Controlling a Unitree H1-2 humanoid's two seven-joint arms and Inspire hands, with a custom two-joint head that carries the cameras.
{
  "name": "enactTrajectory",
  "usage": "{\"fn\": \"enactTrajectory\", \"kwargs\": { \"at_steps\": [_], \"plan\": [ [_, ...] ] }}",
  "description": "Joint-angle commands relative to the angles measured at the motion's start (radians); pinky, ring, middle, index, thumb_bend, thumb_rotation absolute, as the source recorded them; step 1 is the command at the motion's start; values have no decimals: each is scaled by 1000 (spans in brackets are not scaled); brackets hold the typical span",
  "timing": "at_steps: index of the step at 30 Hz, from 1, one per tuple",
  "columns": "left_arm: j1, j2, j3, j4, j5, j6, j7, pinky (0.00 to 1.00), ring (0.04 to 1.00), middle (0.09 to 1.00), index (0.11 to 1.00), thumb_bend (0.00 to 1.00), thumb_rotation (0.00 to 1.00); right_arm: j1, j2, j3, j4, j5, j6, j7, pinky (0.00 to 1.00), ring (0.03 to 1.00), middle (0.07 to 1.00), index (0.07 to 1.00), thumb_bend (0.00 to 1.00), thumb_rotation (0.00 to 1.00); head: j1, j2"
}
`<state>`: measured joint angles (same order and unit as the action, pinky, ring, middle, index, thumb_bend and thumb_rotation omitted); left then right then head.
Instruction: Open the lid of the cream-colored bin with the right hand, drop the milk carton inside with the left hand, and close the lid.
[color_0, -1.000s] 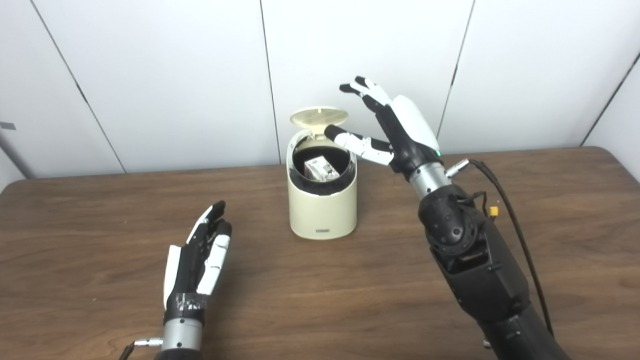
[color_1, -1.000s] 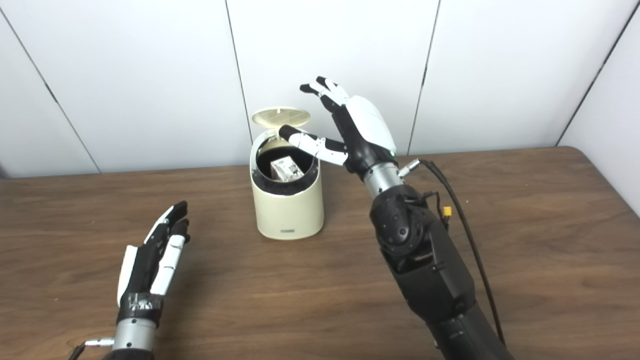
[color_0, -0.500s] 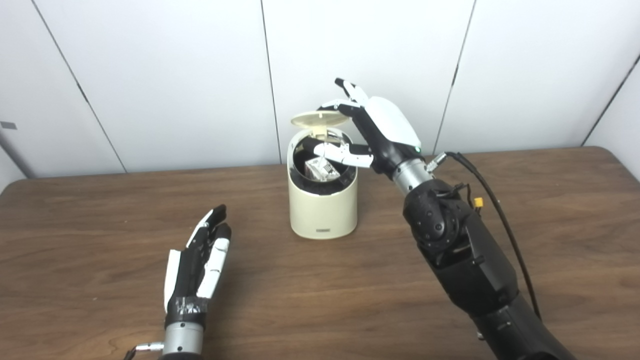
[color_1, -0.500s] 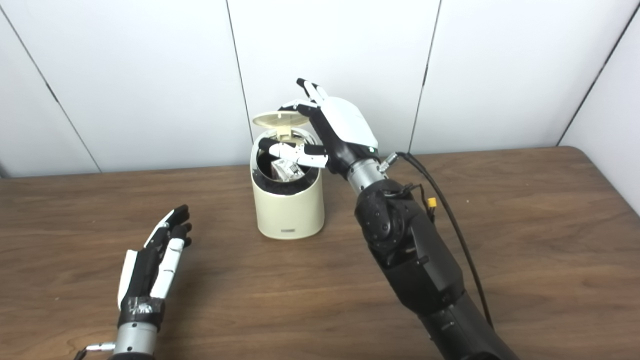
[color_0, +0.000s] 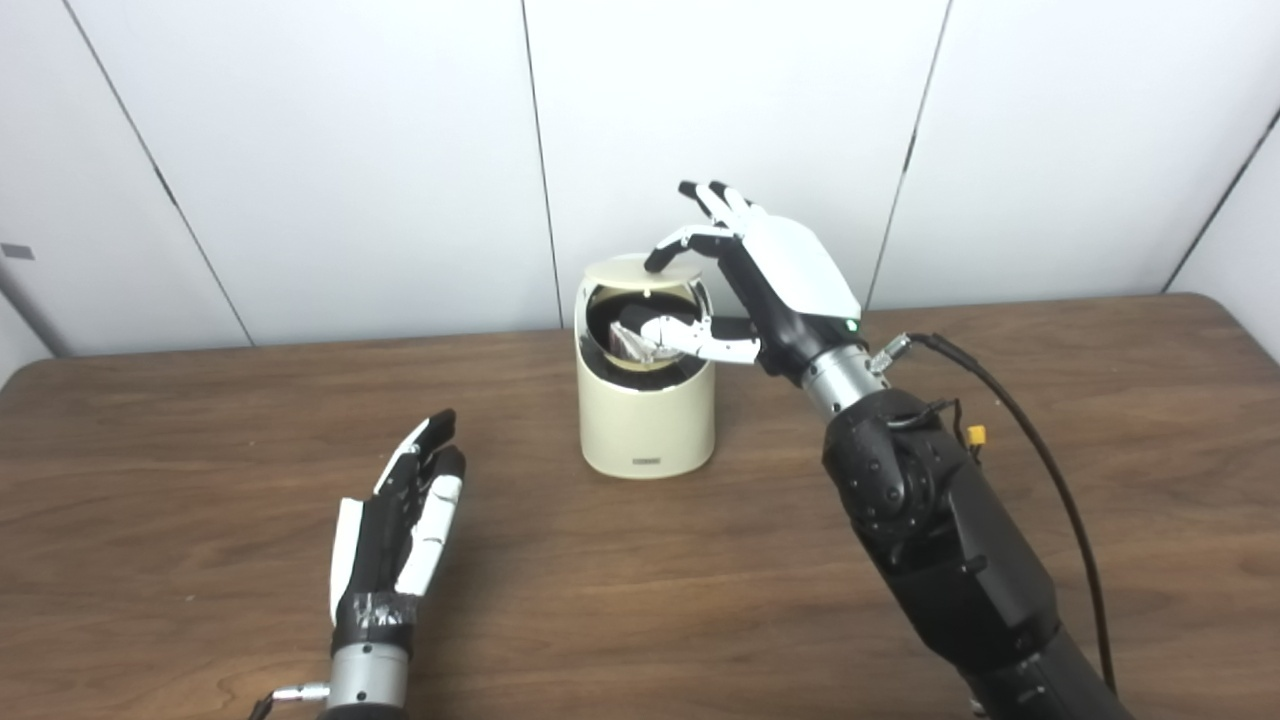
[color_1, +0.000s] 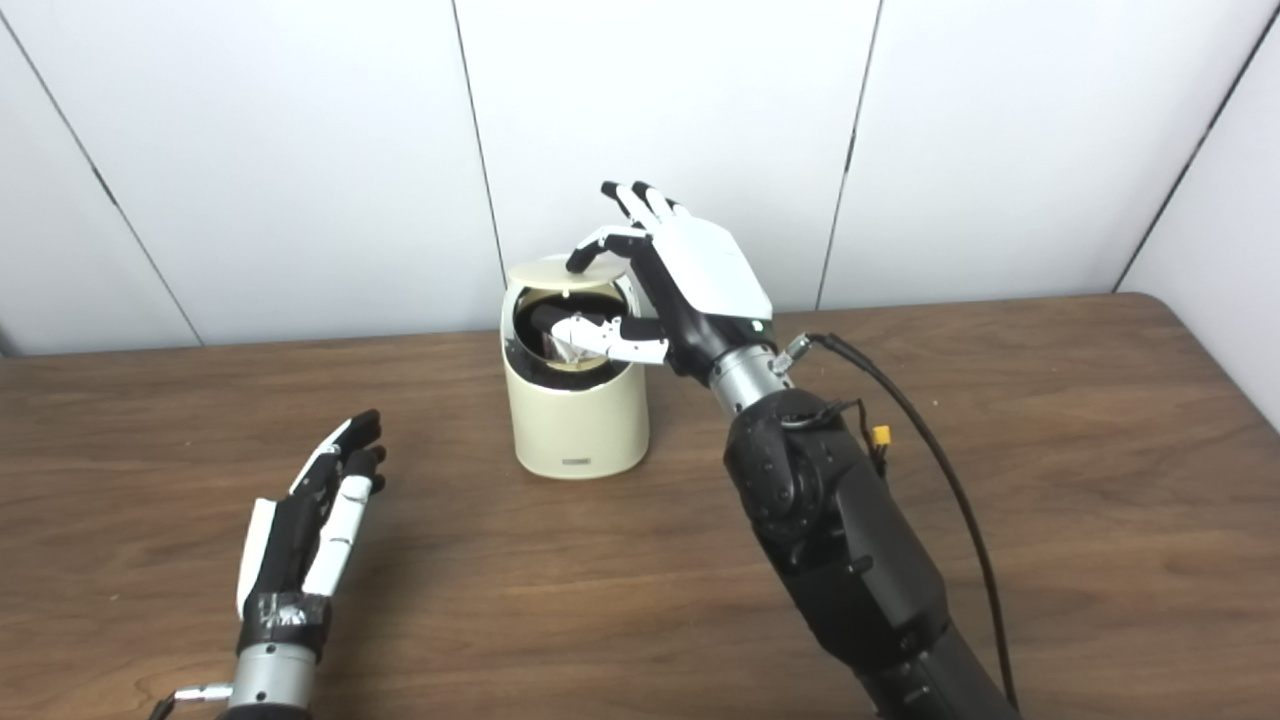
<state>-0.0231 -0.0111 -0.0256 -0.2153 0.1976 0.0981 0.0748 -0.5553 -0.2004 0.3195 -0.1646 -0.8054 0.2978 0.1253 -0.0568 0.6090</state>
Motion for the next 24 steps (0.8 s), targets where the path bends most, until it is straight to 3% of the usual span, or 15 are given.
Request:
{"fn": "enactTrajectory", "kwargs": {
  "at_steps": [1,9,24],
  "plan": [
    [-26,-8,-2,-40,8,-16,9,827,867,895,904,554,837,-26,-12,8,-29,-27,-37,-3,969,1000,959,646,504,699,1,4],
    [-28,-10,2,-50,5,-10,8,826,863,894,915,560,837,-9,-16,52,-7,-79,-63,15,990,1000,951,655,556,656,9,17],
    [-36,-8,2,-66,6,0,3,830,882,900,910,557,881,27,-36,83,-5,-182,-72,53,1000,1000,940,636,548,713,14,34]
  ]
}}
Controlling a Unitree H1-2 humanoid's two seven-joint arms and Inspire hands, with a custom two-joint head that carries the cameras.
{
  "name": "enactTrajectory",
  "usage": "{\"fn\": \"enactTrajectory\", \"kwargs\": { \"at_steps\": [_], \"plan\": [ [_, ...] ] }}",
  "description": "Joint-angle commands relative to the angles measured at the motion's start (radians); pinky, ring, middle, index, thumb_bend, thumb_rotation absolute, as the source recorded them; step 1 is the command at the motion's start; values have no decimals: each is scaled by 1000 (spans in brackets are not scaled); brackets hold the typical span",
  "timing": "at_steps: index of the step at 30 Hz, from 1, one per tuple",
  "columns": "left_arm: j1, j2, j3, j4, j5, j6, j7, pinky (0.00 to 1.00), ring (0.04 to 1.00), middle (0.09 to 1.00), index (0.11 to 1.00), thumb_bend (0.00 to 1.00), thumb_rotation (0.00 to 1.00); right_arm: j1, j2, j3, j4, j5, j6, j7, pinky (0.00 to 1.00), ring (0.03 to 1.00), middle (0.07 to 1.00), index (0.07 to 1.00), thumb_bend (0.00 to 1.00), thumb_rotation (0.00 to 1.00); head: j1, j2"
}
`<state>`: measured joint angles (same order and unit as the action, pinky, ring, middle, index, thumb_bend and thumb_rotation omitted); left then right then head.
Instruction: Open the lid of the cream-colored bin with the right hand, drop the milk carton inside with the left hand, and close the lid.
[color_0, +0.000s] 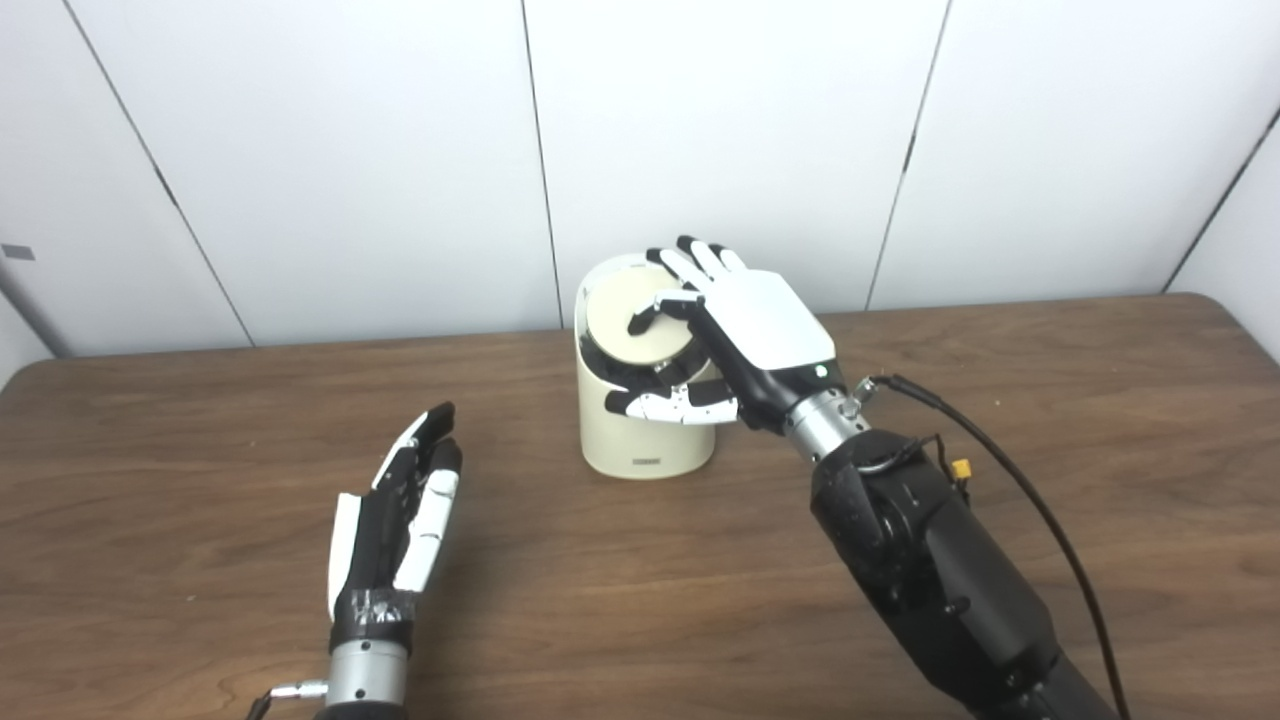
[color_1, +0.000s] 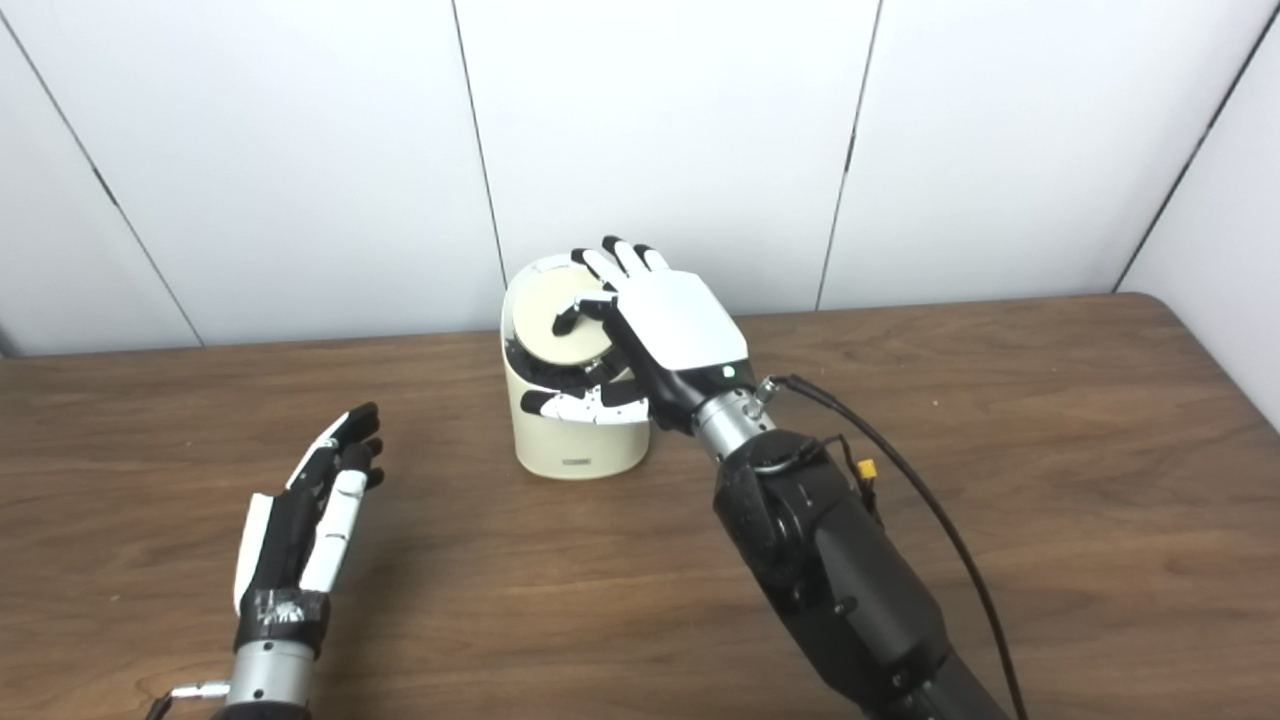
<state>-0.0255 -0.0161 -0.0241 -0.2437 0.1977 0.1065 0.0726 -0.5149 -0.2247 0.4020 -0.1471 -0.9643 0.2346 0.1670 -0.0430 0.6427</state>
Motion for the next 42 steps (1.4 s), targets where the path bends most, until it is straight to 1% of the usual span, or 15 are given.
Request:
{"fn": "enactTrajectory", "kwargs": {
  "at_steps": [1,8,13,17,21,25,27,30,33,34,35,36,39,40,42],
  "plan": [
    [-34,-3,0,-38,5,-9,5,830,883,900,910,557,882,-12,-13,0,-23,-31,-9,14,1000,1000,939,636,545,716,0,0],
    [-35,-5,-2,-46,19,1,10,820,872,892,907,546,890,8,-24,-4,-30,-88,-17,33,1000,1000,944,643,533,734,-1,7],
    [-37,-5,-5,-57,18,11,8,829,877,896,910,543,899,3,-47,14,-22,-134,-34,80,1000,1000,968,669,534,835,0,17],
    [-39,-7,-7,-58,22,13,10,825,878,894,907,540,897,-3,-55,26,-7,-147,-43,118,1000,1000,996,671,571,862,2,16],
    [-42,-11,-8,-59,20,17,10,839,891,900,908,544,896,-8,-58,40,12,-174,-47,151,1000,1000,1000,655,612,960,3,15],
    [-44,-14,-8,-55,17,9,10,839,894,903,911,551,896,-7,-53,47,22,-175,-44,183,1000,1000,1000,656,623,979,6,14],
    [-46,-17,-8,-56,19,13,12,841,894,903,913,553,897,-3,-47,44,23,-167,-43,180,1000,1000,1000,666,622,979,7,13],
    [-48,-22,-9,-57,19,18,14,839,888,900,912,557,897,8,-33,18,21,-123,-51,134,1000,1000,1000,679,607,979,10,10],
    [-50,-25,-9,-58,17,16,13,839,885,898,914,552,896,19,-6,-30,12,-47,-50,80,1000,1000,979,702,581,939,12,9],
    [-49,-26,-8,-60,17,16,13,838,884,897,913,552,896,22,11,-59,-3,0,-41,75,1000,1000,976,705,576,930,13,9],
    [-49,-27,-8,-62,15,17,13,833,881,894,912,549,893,24,27,-87,-21,48,-31,72,1000,1000,973,755,550,937,14,8],
    [-49,-28,-7,-64,13,18,13,835,880,892,912,551,892,26,38,-107,-33,80,-24,71,1000,1000,971,782,540,952,14,8],
    [-50,-28,-4,-67,11,21,13,838,876,889,913,549,894,29,80,-174,-71,186,-2,63,991,1000,971,837,529,963,13,4],
    [-51,-29,-2,-67,10,20,14,834,873,887,914,544,891,31,93,-196,-80,221,-1,49,948,1000,969,890,519,965,13,4],
    [-52,-29,0,-66,9,19,14,832,871,886,914,540,889,35,113,-228,-82,262,-14,16,920,999,970,924,507,966,15,3]
  ]
}}
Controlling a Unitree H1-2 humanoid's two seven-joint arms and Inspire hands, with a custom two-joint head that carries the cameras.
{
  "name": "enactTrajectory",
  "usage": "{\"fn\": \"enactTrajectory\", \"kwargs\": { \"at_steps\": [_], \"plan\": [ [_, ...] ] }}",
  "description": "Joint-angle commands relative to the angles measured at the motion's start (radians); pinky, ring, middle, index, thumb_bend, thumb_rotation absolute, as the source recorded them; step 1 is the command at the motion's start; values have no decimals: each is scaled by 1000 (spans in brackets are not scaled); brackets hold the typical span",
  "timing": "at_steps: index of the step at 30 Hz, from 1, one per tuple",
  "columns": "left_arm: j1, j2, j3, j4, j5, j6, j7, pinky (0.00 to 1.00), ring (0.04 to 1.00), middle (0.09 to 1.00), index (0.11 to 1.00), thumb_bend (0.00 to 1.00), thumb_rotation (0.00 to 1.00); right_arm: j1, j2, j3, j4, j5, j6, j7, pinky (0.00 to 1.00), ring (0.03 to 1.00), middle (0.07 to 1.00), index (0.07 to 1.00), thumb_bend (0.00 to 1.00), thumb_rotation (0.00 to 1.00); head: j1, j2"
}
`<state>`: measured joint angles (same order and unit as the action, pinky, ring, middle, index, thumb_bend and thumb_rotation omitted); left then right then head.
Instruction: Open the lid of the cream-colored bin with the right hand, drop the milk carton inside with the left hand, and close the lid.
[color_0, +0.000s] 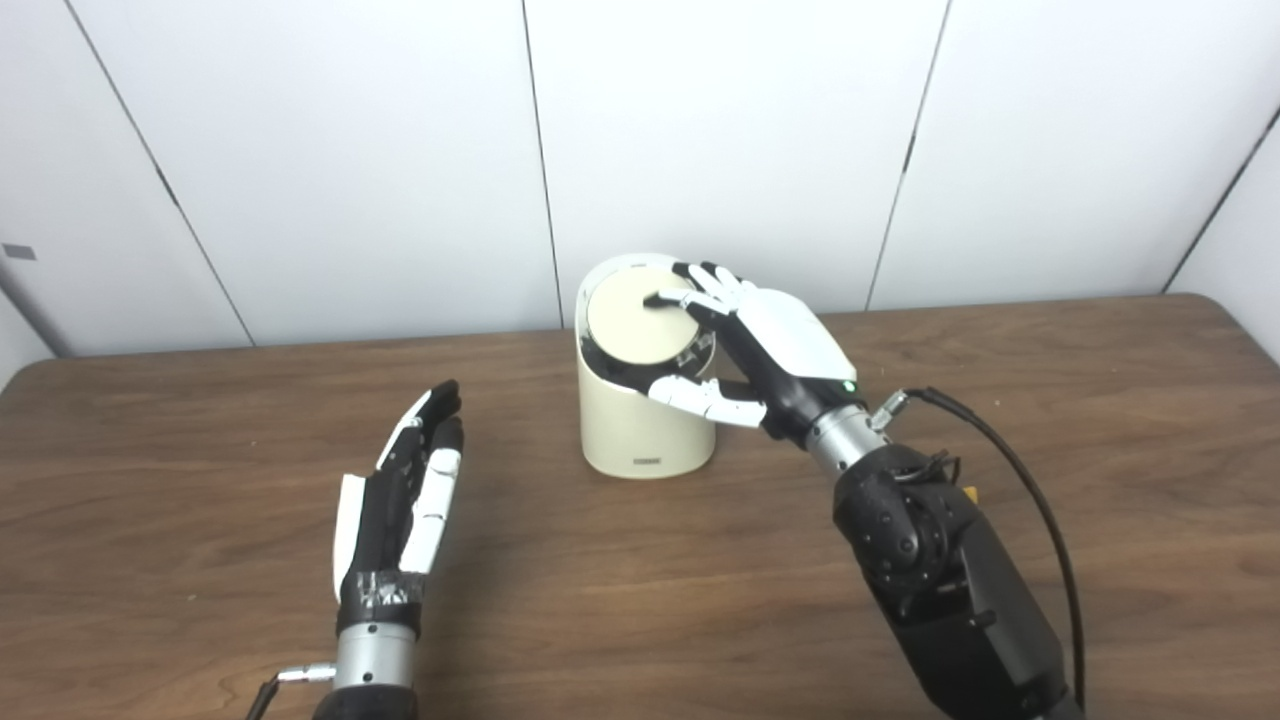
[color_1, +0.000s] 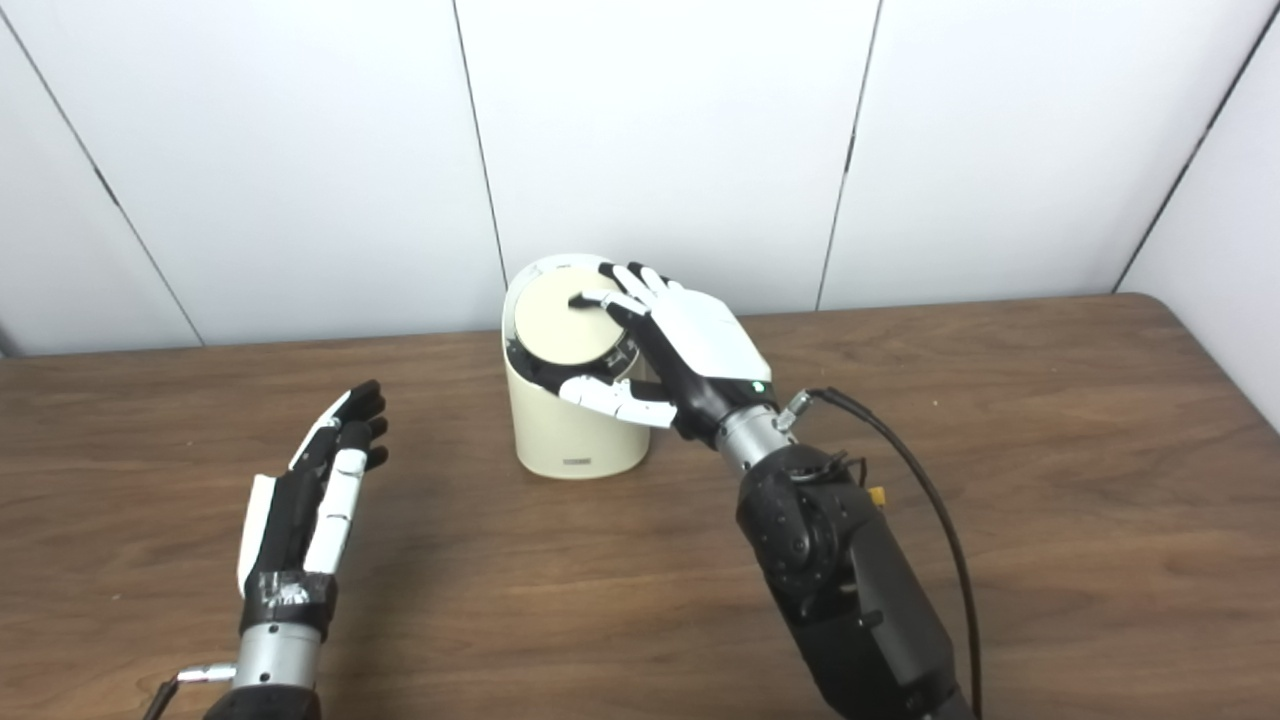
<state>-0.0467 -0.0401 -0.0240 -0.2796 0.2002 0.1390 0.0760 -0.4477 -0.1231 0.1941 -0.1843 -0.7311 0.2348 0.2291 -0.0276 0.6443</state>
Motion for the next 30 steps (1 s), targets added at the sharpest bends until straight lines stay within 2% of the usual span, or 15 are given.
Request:
{"fn": "enactTrajectory", "kwargs": {
  "at_steps": [1,3,6,11,16,20,22,26,30],
  "plan": [
    [-32,-4,2,-30,8,-12,12,833,870,886,913,537,888,-29,23,-38,-39,53,-24,-68,903,995,973,946,489,958,4,0],
    [-35,-2,6,-31,6,-8,11,832,869,885,911,534,886,-24,36,-62,-31,88,-27,-95,889,993,979,966,477,946,8,-3],
    [-42,8,19,-31,-10,-4,4,838,871,889,914,514,868,-12,50,-89,-32,131,6,-105,891,993,998,992,488,995,11,-7],
    [-45,49,51,-31,-34,-9,-12,824,863,891,910,518,859,43,56,-116,-54,157,47,-127,832,932,978,996,483,1000,6,-10],
    [-9,86,74,-22,-63,-30,-24,830,863,890,908,535,868,139,63,-154,-72,231,24,-160,844,912,953,974,451,1000,6,-11],
    [25,93,91,-26,-91,-31,-24,844,870,892,911,511,852,213,63,-173,-90,285,11,-179,849,913,938,949,449,1000,4,-7],
    [49,97,97,-30,-98,-33,-24,856,879,899,922,495,864,261,64,-191,-102,333,11,-180,858,927,943,955,484,1000,2,-5],
    [98,101,109,-22,-113,-59,-23,856,879,904,924,509,860,342,60,-211,-102,394,-42,-201,822,914,936,956,563,1000,0,1],
    [155,110,115,-18,-129,-93,-34,858,878,906,934,532,864,404,66,-219,-111,447,-70,-215,847,922,939,955,570,1000,1,7]
  ]
}}
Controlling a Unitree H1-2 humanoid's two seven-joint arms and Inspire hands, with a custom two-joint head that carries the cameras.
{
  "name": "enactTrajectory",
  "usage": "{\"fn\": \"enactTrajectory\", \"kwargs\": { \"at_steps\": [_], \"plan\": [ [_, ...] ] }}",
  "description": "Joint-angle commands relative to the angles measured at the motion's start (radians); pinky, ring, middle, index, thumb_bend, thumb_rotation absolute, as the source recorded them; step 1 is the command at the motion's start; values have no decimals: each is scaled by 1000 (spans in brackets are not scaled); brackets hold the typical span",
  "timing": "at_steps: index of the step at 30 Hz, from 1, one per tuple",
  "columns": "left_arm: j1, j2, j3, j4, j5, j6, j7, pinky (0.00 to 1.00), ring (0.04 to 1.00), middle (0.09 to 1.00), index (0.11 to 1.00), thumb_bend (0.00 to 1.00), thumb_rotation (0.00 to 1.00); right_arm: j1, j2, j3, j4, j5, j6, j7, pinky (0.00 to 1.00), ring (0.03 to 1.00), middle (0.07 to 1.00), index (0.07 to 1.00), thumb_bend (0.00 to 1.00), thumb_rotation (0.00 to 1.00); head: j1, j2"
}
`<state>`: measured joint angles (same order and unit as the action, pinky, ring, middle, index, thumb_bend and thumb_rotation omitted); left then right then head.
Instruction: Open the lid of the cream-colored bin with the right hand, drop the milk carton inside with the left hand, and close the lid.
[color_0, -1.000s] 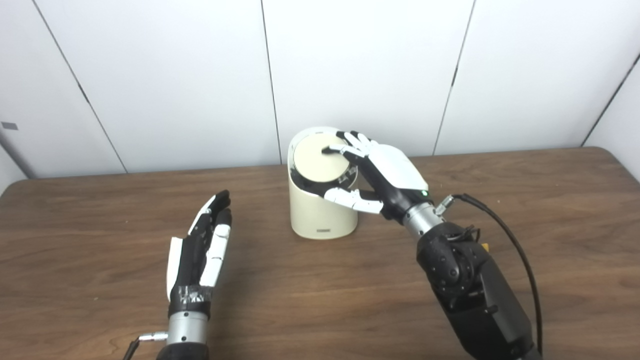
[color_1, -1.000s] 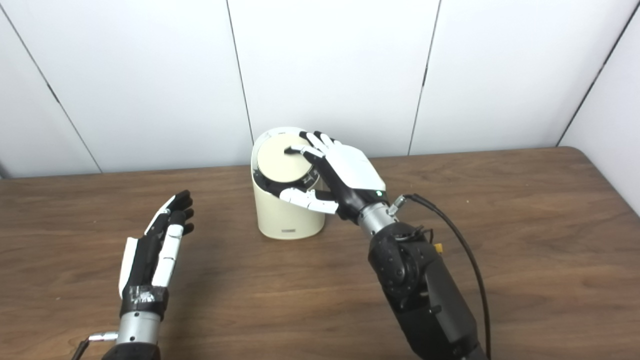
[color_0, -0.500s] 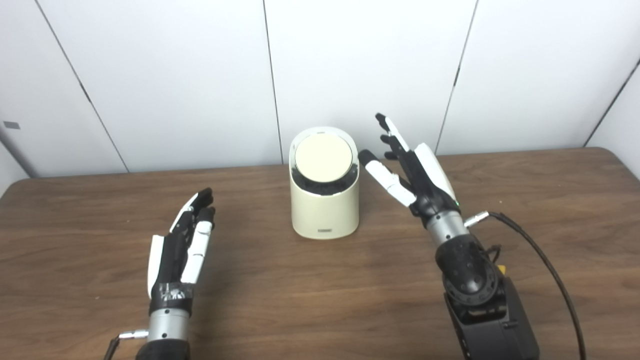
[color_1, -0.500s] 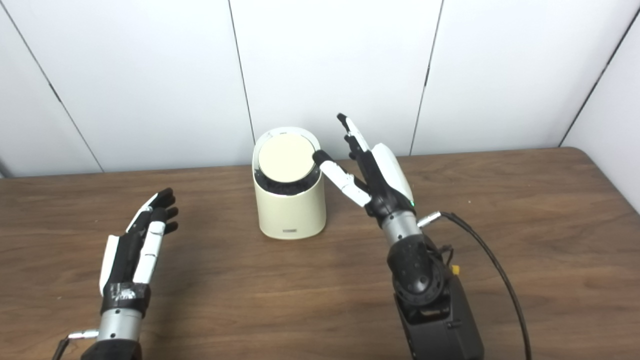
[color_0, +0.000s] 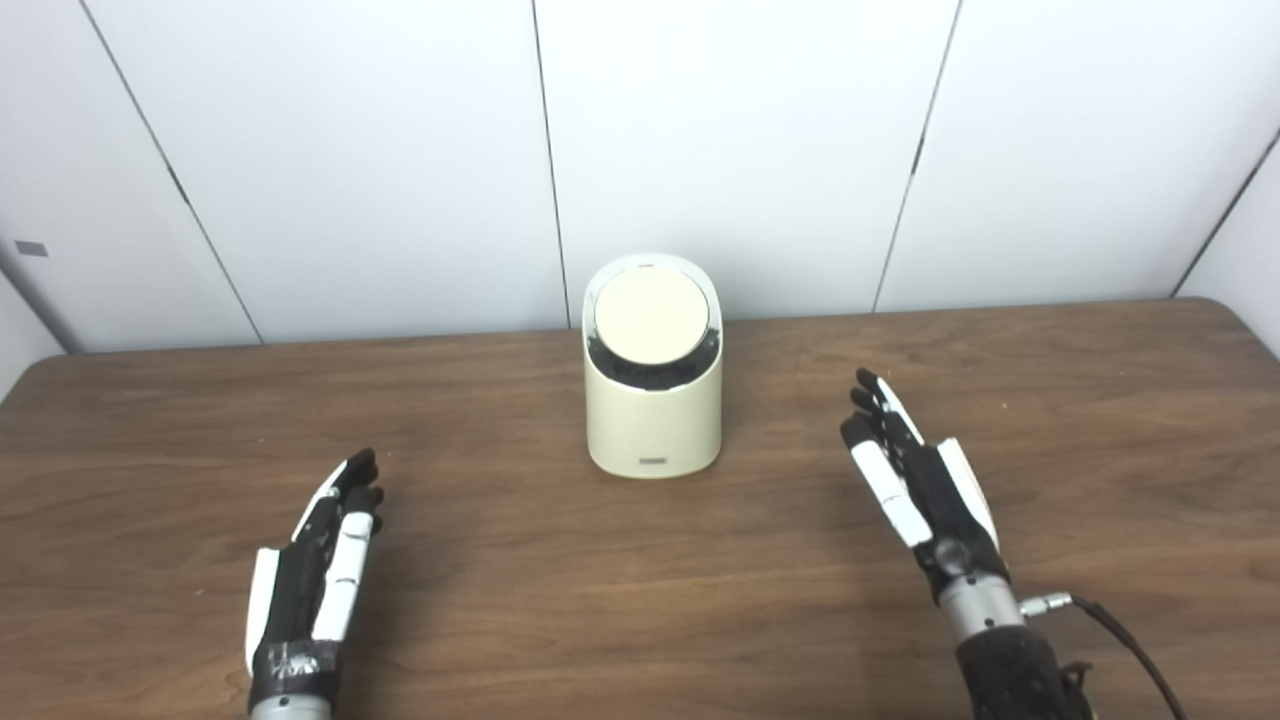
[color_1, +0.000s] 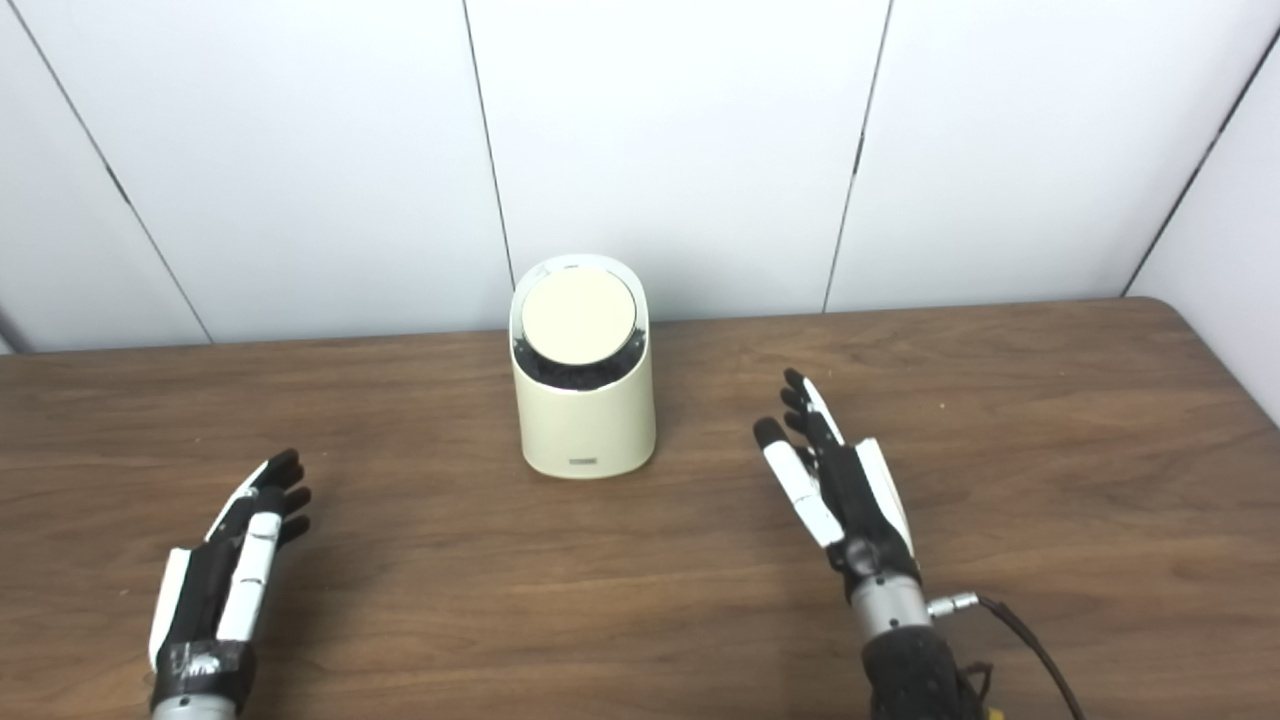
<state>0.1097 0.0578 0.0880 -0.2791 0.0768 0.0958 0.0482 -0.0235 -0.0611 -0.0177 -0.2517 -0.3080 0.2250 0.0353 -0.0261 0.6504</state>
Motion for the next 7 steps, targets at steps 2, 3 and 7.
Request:
{"fn": "enactTrajectory", "kwargs": {
  "at_steps": [2,3,7],
  "plan": [
    [20,13,7,-3,-20,-83,-8,858,878,904,934,522,849,-1,7,-13,-41,52,-71,-25,862,926,942,957,565,1000,-2,4],
    [30,14,8,5,-28,-101,-11,867,881,906,938,516,844,7,10,-16,-43,69,-73,-26,872,928,943,957,565,1000,-2,7],
    [56,6,10,33,-44,-160,-14,879,886,909,948,508,835,33,14,-23,-50,103,-71,-34,879,922,937,955,542,1000,2,12]
  ]
}}
